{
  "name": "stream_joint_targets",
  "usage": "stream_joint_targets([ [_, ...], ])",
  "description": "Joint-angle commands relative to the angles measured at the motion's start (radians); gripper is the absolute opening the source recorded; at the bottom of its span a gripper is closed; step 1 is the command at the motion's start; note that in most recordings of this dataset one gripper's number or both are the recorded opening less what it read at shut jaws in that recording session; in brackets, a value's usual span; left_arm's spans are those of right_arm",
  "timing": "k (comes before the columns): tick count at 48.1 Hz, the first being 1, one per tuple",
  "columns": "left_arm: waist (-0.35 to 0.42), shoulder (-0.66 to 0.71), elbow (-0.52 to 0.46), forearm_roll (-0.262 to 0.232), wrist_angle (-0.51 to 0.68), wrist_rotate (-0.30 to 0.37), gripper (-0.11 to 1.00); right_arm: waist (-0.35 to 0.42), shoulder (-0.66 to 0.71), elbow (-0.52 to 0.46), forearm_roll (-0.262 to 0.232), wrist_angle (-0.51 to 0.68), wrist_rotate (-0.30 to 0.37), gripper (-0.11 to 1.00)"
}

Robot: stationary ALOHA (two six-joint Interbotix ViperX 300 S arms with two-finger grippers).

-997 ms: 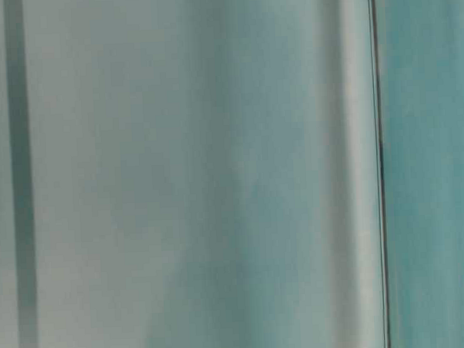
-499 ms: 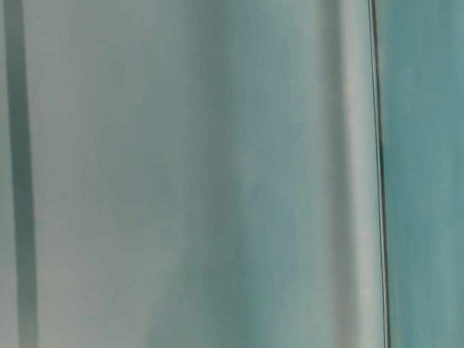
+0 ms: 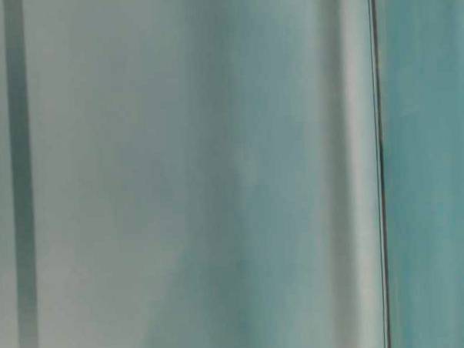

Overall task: Insert the USB cable into the female connector supported by the left arm.
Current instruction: 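Close the right gripper on the USB plug and lift it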

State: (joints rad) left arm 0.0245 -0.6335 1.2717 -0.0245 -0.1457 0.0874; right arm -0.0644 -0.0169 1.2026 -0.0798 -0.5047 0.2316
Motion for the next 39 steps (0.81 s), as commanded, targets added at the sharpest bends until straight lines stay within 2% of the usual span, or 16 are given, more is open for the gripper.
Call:
stream_joint_targets([
  [1, 0.002, 0.0, -0.017, -0.002, -0.005, -0.011, 0.86, 0.005, -0.006, -0.003, -0.002, -0.009, 0.002, 0.49],
  [22, 0.017, 0.0, -0.015, -0.002, -0.005, -0.011, 0.86, 0.049, 0.057, 0.006, -0.003, -0.003, -0.006, 0.46],
  [25, 0.018, 0.0, -0.017, -0.002, -0.005, -0.011, 0.85, 0.058, 0.072, 0.003, -0.002, -0.006, -0.015, 0.42],
  [33, 0.018, 0.0, -0.018, -0.002, -0.002, -0.009, 0.86, 0.083, 0.075, -0.008, -0.003, -0.008, -0.067, 0.22],
  [39, 0.02, 0.0, -0.021, -0.002, 0.005, -0.009, 0.86, 0.086, 0.077, -0.015, -0.002, -0.006, -0.087, 0.21],
])
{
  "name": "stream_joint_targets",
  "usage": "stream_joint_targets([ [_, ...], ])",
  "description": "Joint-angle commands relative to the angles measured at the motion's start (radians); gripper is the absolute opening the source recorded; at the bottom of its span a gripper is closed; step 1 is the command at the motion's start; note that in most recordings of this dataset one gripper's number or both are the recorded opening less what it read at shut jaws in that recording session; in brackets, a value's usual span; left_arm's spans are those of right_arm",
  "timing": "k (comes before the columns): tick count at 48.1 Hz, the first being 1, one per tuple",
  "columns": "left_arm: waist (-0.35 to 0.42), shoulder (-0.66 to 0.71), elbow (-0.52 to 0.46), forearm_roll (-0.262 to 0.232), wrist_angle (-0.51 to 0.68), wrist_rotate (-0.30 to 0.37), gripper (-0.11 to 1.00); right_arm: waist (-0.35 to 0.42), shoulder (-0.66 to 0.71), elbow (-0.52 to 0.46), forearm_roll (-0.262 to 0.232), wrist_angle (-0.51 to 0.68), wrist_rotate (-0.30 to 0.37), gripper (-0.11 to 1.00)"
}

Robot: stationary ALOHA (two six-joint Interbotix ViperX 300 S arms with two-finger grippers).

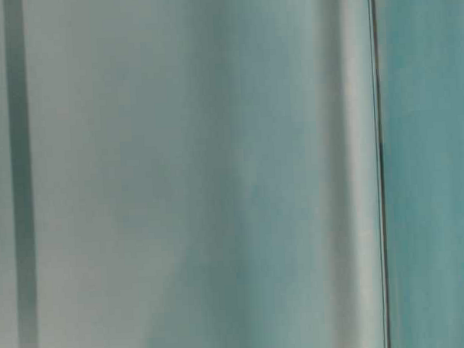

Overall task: Insert the USB cable into the female connector supported by the left arm.
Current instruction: 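Close the right gripper on the USB plug and lift it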

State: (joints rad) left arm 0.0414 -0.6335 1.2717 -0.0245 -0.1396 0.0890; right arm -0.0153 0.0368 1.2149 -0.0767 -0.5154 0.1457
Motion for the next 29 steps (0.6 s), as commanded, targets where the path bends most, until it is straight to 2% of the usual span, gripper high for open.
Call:
stream_joint_targets([
  [1, 0.002, 0.0, -0.021, -0.002, 0.0, -0.011, 0.86, 0.037, 0.023, -0.028, -0.006, 0.005, -0.002, 0.21],
  [15, 0.003, 0.0, -0.017, -0.002, 0.0, -0.011, 0.86, 0.037, -0.009, -0.054, -0.005, 0.023, -0.006, 0.21],
  [23, 0.003, 0.0, -0.012, -0.002, 0.0, -0.009, 0.85, 0.035, -0.041, -0.095, -0.005, 0.15, -0.023, 0.21],
  [29, 0.003, 0.0, -0.008, -0.002, 0.0, -0.009, 0.85, 0.034, -0.072, -0.117, -0.005, 0.238, -0.06, 0.21],
])
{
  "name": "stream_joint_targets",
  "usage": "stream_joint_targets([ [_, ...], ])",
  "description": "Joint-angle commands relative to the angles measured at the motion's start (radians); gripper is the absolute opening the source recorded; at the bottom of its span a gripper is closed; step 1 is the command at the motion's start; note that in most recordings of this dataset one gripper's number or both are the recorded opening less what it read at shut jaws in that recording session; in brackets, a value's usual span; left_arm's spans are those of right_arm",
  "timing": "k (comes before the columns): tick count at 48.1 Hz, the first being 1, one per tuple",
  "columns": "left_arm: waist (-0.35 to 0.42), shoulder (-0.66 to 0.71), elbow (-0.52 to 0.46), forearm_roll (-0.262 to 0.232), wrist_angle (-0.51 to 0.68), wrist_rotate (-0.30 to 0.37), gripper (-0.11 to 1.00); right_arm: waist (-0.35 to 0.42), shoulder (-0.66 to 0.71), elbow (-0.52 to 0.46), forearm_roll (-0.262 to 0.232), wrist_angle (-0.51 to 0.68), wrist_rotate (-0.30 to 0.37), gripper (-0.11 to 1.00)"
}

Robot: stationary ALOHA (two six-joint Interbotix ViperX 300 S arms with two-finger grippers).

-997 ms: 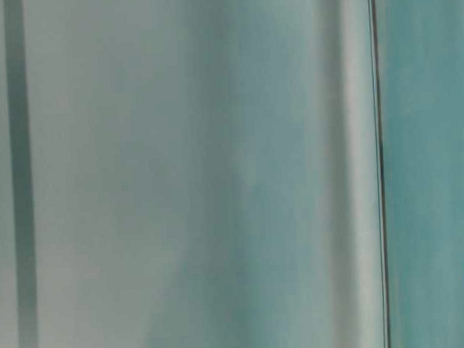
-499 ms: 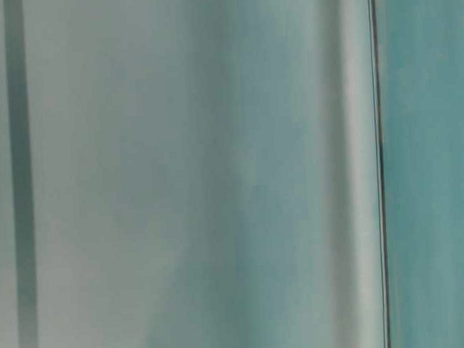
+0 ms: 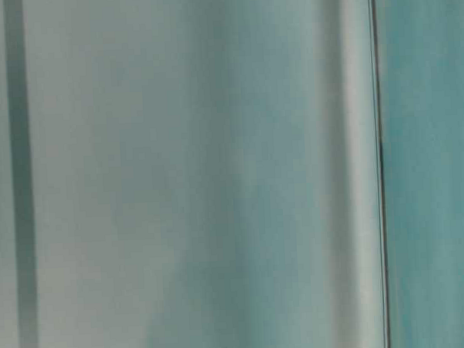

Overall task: Insert the USB cable into the female connector supported by the left arm.
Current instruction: 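Close the right gripper on the USB plug and lift it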

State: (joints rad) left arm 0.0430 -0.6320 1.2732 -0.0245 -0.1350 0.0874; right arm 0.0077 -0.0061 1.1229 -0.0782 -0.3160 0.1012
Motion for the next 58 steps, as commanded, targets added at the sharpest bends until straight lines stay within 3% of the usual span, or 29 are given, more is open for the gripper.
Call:
stream_joint_targets([
  [1, 0.002, -0.002, -0.008, -0.002, -0.006, -0.008, 0.85, 0.011, -0.034, -0.026, -0.003, 0.046, -0.021, 0.21],
  [16, 0.002, -0.002, -0.005, -0.002, -0.017, -0.006, 0.85, -0.002, -0.071, -0.057, -0.003, 0.067, -0.063, 0.21],
  [32, 0.002, 0.017, 0.031, -0.002, -0.086, -0.009, 0.85, -0.084, -0.072, -0.152, -0.005, 0.124, -0.202, 0.21],
  [43, 0.002, 0.091, 0.048, -0.002, -0.184, -0.011, 0.85, -0.094, -0.072, -0.249, -0.003, 0.278, -0.311, 0.21],
  [58, 0.002, 0.25, 0.055, -0.002, -0.311, -0.005, 0.85, -0.046, -0.084, -0.479, -0.005, 0.479, -0.319, 0.21],
])
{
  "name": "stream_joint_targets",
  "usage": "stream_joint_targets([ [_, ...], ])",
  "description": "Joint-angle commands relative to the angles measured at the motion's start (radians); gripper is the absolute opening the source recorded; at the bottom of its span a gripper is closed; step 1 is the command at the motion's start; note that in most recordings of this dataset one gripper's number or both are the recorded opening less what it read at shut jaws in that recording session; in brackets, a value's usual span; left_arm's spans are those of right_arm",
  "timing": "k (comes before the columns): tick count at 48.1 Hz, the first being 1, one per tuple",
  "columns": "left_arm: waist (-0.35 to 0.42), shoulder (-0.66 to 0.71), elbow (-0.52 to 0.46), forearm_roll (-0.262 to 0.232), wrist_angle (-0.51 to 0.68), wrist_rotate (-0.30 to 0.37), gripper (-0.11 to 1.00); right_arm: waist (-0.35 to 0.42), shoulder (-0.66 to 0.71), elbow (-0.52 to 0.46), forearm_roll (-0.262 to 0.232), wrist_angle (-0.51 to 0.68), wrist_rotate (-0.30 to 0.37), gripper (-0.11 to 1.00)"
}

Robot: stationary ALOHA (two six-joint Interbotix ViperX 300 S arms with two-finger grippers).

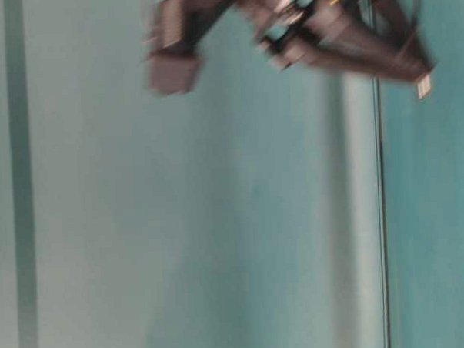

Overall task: Insert the USB cable into the female connector supported by the left arm.
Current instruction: 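Close the right gripper on the USB plug and lift it, then carry the plug leftward toward the white clamp's black connector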

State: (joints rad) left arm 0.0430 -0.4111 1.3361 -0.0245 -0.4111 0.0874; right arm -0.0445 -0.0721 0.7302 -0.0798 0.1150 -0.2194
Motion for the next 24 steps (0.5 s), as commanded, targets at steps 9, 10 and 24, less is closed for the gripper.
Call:
stream_joint_targets([
  [9, 0.002, 0.101, -0.008, -0.002, -0.087, -0.003, 0.85, 0.006, 0.032, -0.164, -0.003, 0.133, 0.002, 0.21],
  [10, 0.002, 0.106, -0.009, -0.002, -0.091, -0.003, 0.85, 0.008, 0.038, -0.172, -0.002, 0.13, 0.002, 0.21],
  [24, 0.002, 0.129, -0.021, -0.002, -0.094, 0.005, 0.85, 0.011, 0.193, -0.341, -0.002, 0.071, -0.017, 0.21],
])
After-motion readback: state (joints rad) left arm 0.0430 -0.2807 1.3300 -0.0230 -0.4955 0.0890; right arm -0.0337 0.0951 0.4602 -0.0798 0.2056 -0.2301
